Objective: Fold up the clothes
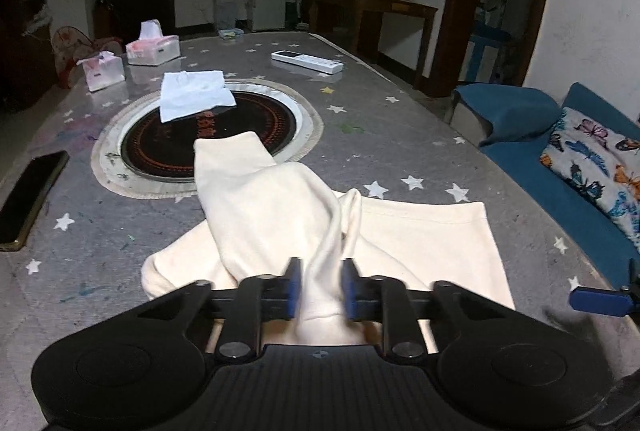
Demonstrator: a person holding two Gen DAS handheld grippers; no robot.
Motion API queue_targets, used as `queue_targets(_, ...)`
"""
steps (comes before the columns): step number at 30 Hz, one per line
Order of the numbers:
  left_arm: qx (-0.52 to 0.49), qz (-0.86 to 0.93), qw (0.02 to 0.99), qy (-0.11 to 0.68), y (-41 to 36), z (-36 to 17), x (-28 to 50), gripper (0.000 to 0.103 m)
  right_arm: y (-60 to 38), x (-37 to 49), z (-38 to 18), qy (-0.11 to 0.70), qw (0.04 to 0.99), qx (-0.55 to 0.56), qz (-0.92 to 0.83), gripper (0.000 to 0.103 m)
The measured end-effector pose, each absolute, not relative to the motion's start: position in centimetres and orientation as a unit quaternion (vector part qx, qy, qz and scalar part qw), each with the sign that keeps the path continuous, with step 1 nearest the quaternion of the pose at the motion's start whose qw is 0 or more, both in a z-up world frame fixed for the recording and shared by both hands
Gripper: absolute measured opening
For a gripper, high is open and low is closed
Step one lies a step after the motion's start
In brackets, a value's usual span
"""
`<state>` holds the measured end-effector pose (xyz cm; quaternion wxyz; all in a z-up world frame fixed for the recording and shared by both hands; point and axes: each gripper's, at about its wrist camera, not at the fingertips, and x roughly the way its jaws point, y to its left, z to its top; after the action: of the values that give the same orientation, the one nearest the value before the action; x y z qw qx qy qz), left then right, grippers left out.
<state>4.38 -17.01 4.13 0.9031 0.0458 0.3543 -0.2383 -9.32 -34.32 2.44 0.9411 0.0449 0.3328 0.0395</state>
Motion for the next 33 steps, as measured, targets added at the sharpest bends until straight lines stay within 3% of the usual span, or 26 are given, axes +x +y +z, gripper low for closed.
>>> queue_targets(5,0.037,-0.248,0.904,0.346,-16.7,4.4,4.1,0.014,-34.1,-9.0,2.6,0.332,0.941,0.044,0.043,0.096)
queue_targets(10,0.03,-0.262,0.904,0.337,-16.1,5.0,3.9,0.005,-33.9,-8.6,2.6,0.333,0.94,0.048,0.05,0.093)
queue_targets(20,0.038,-0.265,0.9,0.344,-16.2,4.7,4.3,0.01,-32.7,-8.3,2.9,0.331,0.941,0.04,0.06,0.093)
queue_targets(25,0.039,-0.27,0.901,0.338,-15.7,4.4,4.0,0.004,-32.5,-8.3,3.1,0.331,0.941,0.038,0.059,0.093)
queue_targets(33,0.009,-0.238,0.925,0.296,-11.2,7.2,1.3,0.003,-32.0,-9.0,3.5,0.326,0.943,0.036,0.064,0.093)
